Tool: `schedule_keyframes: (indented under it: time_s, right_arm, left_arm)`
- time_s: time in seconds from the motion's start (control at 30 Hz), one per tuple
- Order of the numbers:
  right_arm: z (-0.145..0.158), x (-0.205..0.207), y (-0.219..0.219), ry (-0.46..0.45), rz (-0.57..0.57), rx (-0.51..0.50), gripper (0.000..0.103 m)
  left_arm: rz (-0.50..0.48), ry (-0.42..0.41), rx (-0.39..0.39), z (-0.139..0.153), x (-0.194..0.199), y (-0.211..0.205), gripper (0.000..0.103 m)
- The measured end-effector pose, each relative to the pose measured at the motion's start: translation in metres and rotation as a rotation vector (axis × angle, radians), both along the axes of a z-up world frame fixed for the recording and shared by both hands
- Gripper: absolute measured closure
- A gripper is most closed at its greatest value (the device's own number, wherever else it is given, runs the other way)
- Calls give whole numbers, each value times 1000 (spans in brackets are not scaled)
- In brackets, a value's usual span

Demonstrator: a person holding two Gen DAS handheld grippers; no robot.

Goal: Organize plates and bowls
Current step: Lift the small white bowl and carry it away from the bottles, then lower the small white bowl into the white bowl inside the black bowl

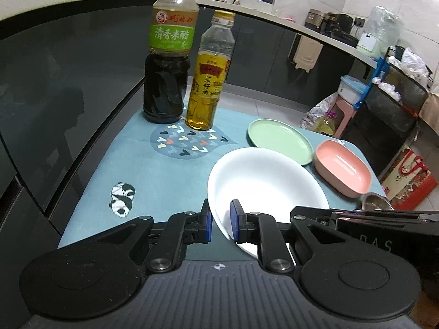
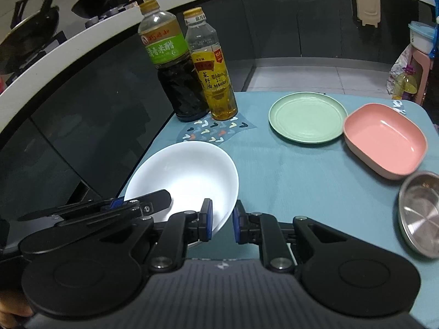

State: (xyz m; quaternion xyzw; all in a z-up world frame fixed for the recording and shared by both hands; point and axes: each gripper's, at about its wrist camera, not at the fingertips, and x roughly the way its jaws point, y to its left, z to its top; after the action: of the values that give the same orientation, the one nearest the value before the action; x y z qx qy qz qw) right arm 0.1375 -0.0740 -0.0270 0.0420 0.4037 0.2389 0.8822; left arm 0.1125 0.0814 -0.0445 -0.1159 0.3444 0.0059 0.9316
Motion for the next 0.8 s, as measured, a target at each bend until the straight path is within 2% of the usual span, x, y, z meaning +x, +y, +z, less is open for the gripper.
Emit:
schedule_keyframes:
  time_s: [0.8]
  right_arm:
    - [-13,-87,-54,-13,-78,65,103]
  left_arm:
    - [-115,6,32,-5,-77,-45,90]
